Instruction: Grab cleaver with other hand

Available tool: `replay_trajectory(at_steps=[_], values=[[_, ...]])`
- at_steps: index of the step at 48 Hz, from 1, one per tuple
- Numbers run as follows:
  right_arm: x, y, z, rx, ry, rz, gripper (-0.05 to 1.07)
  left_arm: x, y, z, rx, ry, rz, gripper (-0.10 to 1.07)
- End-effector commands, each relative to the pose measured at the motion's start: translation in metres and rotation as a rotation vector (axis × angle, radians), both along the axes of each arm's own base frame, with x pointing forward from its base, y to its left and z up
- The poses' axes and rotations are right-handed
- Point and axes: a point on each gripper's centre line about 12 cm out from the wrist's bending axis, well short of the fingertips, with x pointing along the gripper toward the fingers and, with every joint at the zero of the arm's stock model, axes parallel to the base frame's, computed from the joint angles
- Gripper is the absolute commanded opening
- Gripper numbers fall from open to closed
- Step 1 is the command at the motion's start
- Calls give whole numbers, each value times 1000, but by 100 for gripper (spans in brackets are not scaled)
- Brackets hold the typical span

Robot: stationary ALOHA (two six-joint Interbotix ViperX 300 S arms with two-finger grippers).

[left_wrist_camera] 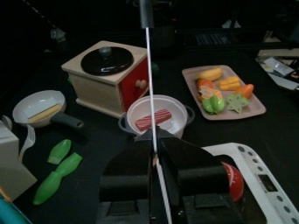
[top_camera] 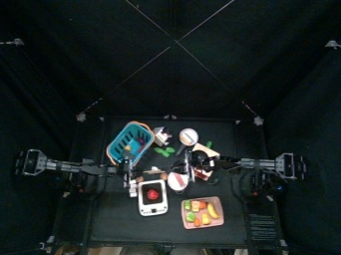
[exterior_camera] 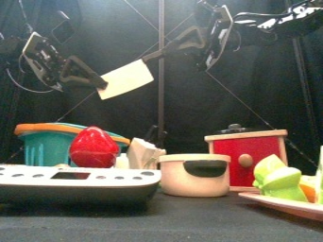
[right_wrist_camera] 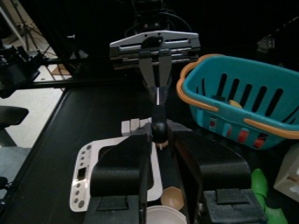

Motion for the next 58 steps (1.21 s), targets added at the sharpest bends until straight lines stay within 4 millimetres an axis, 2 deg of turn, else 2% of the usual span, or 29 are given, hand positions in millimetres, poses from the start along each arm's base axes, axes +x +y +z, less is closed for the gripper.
replay_trajectory(at_steps=[1, 7, 20, 28, 58], values=[[-6, 0, 15, 2, -43, -1, 58, 0, 4, 12, 3, -63, 13, 39], [-11, 1, 2, 23, -13, -8, 58, -8, 3, 21, 9, -148, 14, 37], [-7, 0, -13, 99, 21, -37, 58, -14, 0, 17, 11, -157, 2, 37], [-6, -1, -12, 114, 18, -44, 58, -16, -2, 11, 8, -142, -7, 37], [-2, -1, -20, 128, 56, -63, 62, -16, -3, 11, 10, -142, -10, 37]])
